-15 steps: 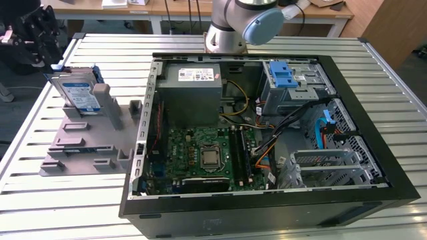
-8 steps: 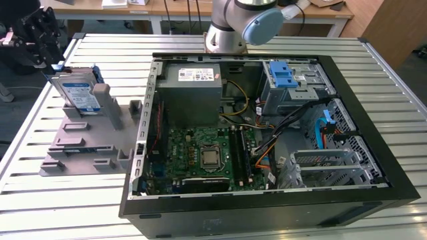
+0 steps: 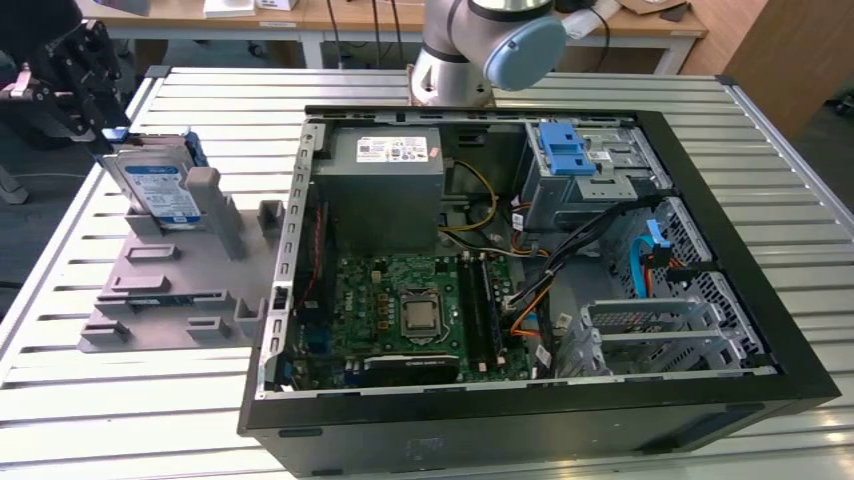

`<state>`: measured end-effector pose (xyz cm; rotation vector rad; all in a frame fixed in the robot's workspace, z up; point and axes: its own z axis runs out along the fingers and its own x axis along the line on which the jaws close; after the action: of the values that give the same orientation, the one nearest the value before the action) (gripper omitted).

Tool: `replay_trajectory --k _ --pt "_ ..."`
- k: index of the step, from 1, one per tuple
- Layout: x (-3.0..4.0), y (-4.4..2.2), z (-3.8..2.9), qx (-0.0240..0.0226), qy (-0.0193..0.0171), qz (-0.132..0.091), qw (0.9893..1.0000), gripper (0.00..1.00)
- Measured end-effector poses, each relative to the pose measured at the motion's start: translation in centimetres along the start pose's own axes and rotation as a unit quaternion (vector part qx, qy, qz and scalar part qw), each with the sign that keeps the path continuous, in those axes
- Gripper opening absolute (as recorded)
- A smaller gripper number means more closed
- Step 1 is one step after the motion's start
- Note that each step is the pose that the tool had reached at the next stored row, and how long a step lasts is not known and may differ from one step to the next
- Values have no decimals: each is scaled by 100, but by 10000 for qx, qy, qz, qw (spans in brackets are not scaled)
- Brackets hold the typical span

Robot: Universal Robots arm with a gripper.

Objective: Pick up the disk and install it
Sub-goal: 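Pick up the disk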

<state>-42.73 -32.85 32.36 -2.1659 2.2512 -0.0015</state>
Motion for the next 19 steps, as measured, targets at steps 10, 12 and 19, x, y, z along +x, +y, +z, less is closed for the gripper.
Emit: replay_trajectory --k 10,12,19 --pt "-3 33 135 6 0 -10 10000 53" --pt "-3 33 138 5 0 -10 10000 51" --pt "-3 33 153 7 -1 -22 10000 45"
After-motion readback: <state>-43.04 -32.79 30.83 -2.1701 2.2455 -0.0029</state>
